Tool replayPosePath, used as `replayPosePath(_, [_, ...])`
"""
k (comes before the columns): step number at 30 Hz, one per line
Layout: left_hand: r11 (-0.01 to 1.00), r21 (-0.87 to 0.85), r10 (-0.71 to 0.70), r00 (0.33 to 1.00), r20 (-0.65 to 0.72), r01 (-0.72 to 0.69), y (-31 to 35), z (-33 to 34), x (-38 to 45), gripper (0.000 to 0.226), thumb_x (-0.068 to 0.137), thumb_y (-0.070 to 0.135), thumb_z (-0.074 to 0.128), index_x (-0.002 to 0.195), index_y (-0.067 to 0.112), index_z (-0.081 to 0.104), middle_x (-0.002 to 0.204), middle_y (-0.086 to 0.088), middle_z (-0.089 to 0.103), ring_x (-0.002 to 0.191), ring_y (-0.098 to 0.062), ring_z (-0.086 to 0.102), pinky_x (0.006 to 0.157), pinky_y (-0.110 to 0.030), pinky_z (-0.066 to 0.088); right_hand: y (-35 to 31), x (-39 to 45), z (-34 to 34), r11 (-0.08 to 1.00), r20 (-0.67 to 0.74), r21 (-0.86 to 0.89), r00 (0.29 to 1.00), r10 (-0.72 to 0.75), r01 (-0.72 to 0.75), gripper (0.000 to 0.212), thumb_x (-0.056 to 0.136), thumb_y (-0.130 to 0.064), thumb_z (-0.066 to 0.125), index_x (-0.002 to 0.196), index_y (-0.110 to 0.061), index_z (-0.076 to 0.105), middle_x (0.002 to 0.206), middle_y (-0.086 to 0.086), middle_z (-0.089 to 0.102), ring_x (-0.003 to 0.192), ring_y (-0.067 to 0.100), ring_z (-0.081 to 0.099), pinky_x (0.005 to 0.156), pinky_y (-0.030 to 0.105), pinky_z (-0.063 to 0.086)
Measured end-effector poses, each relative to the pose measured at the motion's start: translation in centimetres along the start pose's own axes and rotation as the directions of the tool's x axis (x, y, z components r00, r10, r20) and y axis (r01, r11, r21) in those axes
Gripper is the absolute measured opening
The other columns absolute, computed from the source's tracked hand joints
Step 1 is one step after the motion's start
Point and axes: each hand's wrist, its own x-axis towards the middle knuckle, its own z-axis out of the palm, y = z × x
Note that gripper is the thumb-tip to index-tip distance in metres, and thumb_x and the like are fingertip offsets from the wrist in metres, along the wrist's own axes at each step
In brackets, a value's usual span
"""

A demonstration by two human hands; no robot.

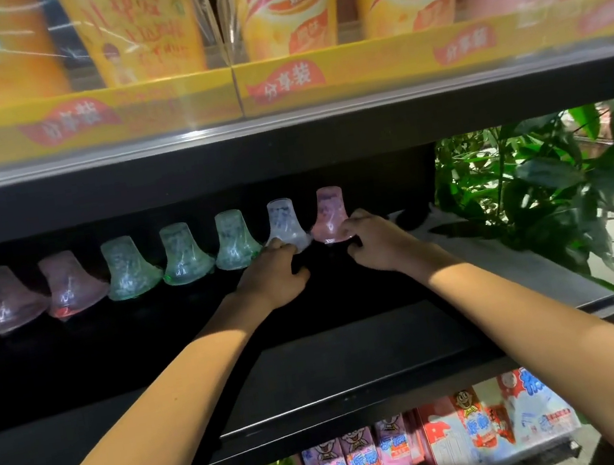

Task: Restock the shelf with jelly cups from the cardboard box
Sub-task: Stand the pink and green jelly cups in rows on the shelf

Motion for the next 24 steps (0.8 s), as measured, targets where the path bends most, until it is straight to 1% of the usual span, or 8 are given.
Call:
replayPosePath(4, [1.0,-0.003,-0.019,1.0,0.016,0.019,0.2,-0.3,0.0,0.043,0.092,0.038,0.055,0.13,0.017,0.055,0.129,-0.002,0.046,0.115,-0.02,0.052,0.097,-0.037,0.046,-0.6,-0.6,-0.5,0.999,0.044,-0.007,0.998,0.033,-0.033,0.041,0.093,-0.018,0.056,0.134,-0.024,0.055,0.131,0.0,0.047,0.107,0.013,0.054,0.09,0.028,0.047])
replayPosePath(8, [1.0,0.005,-0.018,1.0,-0.005,0.018,0.4,-0.6,-1.1,0.041,0.092,0.036,0.054,0.129,0.018,0.055,0.127,-0.001,0.05,0.113,-0.02,0.053,0.095,-0.037,0.046,-1.5,-2.0,-1.0,0.998,0.089,-0.029,0.995,0.052,-0.049,0.046,0.096,-0.019,0.052,0.142,-0.02,0.048,0.141,0.006,0.045,0.12,0.021,0.054,0.089,0.023,0.039])
replayPosePath(12, [1.0,0.001,0.018,0.999,-0.043,-0.018,0.5,-0.6,-3.6,0.044,0.092,0.036,0.053,0.133,0.02,0.052,0.134,0.0,0.051,0.118,-0.02,0.053,0.097,-0.038,0.046,-2.9,-3.7,-1.1,0.998,0.098,-0.027,0.994,0.053,-0.051,0.045,0.096,-0.021,0.052,0.141,-0.018,0.048,0.137,0.009,0.051,0.117,0.023,0.056,0.094,0.03,0.046])
replayPosePath(14, [1.0,0.01,0.015,0.998,-0.064,-0.014,0.7,-0.7,-5.2,0.044,0.091,0.037,0.053,0.132,0.02,0.053,0.137,0.0,0.05,0.122,-0.022,0.051,0.098,-0.037,0.045,-4.2,-4.6,-0.9,0.999,0.097,-0.022,0.995,0.035,-0.033,0.046,0.096,-0.023,0.05,0.141,-0.017,0.048,0.141,0.01,0.051,0.124,0.026,0.054,0.102,0.035,0.045])
replayPosePath(17, [0.997,0.062,-0.035,0.997,-0.066,0.039,0.9,-1.6,-7.9,0.044,0.092,0.039,0.052,0.132,0.02,0.051,0.14,-0.002,0.048,0.125,-0.026,0.049,0.099,-0.038,0.045,-6.9,-6.2,-0.6,1.0,0.101,-0.03,0.995,0.007,-0.004,0.046,0.097,-0.025,0.05,0.143,-0.017,0.047,0.146,0.01,0.049,0.129,0.028,0.05,0.106,0.036,0.042])
replayPosePath(20, [0.988,0.116,-0.095,0.994,-0.058,0.101,0.5,-2.8,-11.5,0.051,0.095,0.039,0.049,0.141,0.018,0.044,0.146,-0.006,0.045,0.129,-0.029,0.045,0.105,-0.041,0.041,-10.0,-7.7,-0.3,0.998,0.097,-0.03,0.994,-0.052,0.055,0.045,0.097,-0.025,0.051,0.142,-0.015,0.048,0.146,0.011,0.048,0.131,0.029,0.048,0.108,0.036,0.039])
replayPosePath(22, [0.979,0.141,-0.136,0.986,-0.092,0.148,0.1,-3.6,-14.4,0.05,0.097,0.041,0.045,0.138,0.013,0.047,0.138,-0.012,0.053,0.123,-0.031,0.051,0.1,-0.04,0.043,-11.9,-8.9,0.0,0.994,0.096,-0.022,0.99,-0.107,0.11,0.045,0.097,-0.026,0.049,0.141,-0.014,0.048,0.143,0.014,0.051,0.129,0.032,0.049,0.107,0.038,0.04])
replayPosePath(24, [0.97,0.144,-0.175,0.973,-0.15,0.196,-0.2,-4.5,-17.6,0.048,0.097,0.041,0.045,0.133,0.011,0.051,0.13,-0.013,0.059,0.117,-0.032,0.055,0.097,-0.041,0.045,-14.0,-10.2,0.4,0.99,0.112,-0.007,0.983,-0.142,0.144,0.046,0.099,-0.028,0.046,0.142,-0.012,0.048,0.142,0.016,0.053,0.128,0.032,0.05,0.107,0.041,0.04])
